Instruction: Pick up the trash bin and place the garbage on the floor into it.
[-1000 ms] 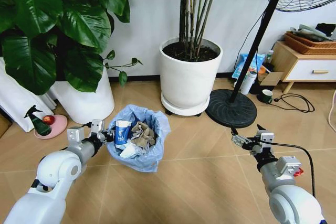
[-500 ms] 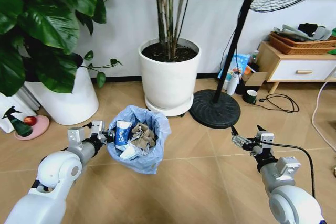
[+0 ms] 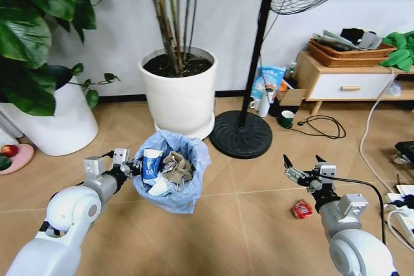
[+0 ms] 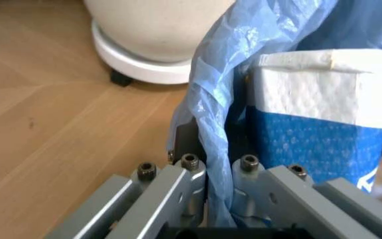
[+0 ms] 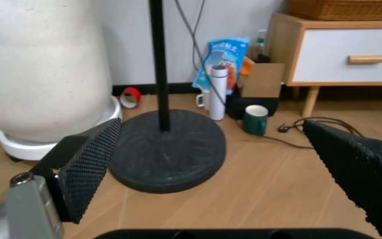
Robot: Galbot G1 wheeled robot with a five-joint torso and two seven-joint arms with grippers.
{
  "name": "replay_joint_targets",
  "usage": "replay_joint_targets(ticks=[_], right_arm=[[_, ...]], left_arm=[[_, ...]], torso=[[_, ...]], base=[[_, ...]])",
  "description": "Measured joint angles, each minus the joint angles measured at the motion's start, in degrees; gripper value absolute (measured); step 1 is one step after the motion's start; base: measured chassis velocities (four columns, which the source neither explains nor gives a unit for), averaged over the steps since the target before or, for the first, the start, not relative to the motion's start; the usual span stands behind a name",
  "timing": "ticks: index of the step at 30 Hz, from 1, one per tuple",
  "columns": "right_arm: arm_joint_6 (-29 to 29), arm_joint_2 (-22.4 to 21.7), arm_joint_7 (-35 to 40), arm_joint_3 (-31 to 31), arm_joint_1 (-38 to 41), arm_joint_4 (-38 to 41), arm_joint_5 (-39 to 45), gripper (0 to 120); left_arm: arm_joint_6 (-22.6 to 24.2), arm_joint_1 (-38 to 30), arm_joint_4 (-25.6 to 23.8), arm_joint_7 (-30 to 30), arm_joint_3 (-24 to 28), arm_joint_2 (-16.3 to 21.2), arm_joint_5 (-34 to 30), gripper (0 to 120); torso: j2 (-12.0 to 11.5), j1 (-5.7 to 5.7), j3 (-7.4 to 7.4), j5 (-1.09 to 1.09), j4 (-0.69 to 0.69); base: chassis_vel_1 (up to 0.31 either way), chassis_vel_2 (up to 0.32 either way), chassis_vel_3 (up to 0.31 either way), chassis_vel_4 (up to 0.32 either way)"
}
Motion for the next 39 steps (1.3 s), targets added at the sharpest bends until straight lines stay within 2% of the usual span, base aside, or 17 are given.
replay_joint_targets(ticks=[1,5,7,9,17,32,39], right_arm=[[-0.2,0.0,0.1,0.0,0.1,0.0,0.1,100],[-0.5,0.0,0.2,-0.1,0.2,-0.1,0.2,100],[-0.7,0.2,0.4,-0.2,0.2,-0.1,0.2,100],[-0.8,0.4,0.4,-0.2,0.1,-0.1,0.2,100],[-0.8,0.6,0.6,-0.2,-0.2,-0.1,0.1,100],[-0.7,1.1,0.7,-0.3,-0.2,-1.4,0.1,100],[-0.7,1.4,0.7,1.7,1.5,-7.4,1.7,100]], left_arm=[[0.0,0.0,0.0,0.0,0.0,0.0,-0.1,0],[0.0,0.0,0.0,0.0,0.0,0.0,-0.1,0],[0.0,-0.1,0.1,0.0,0.0,0.0,-0.1,0],[0.0,-0.2,0.2,0.0,0.0,0.0,-0.1,0],[-0.1,-0.6,0.5,0.0,0.2,-0.2,0.0,0],[-0.1,-0.7,0.7,0.0,0.2,-0.3,0.1,0],[-0.1,-0.7,0.7,0.1,0.3,-0.4,0.1,0]], torso=[[0.0,0.00,0.01,-0.08,0.00],[0.0,0.00,0.00,-0.04,0.01],[0.0,0.00,0.00,-0.10,0.03],[0.0,0.00,0.00,-0.04,0.03],[0.0,0.01,0.01,-0.07,0.02],[0.0,0.00,-0.01,-0.05,0.02],[0.0,0.00,0.00,-0.05,0.01]], base=[[-0.066,-0.110,0.099,0.053],[-0.033,-0.055,-0.002,0.026],[0.067,0.059,-0.046,-0.046],[0.076,0.079,-0.052,-0.037],[0.041,-0.001,-0.021,-0.001],[0.103,-0.107,-0.108,0.114],[0.026,-0.019,-0.027,0.015]])
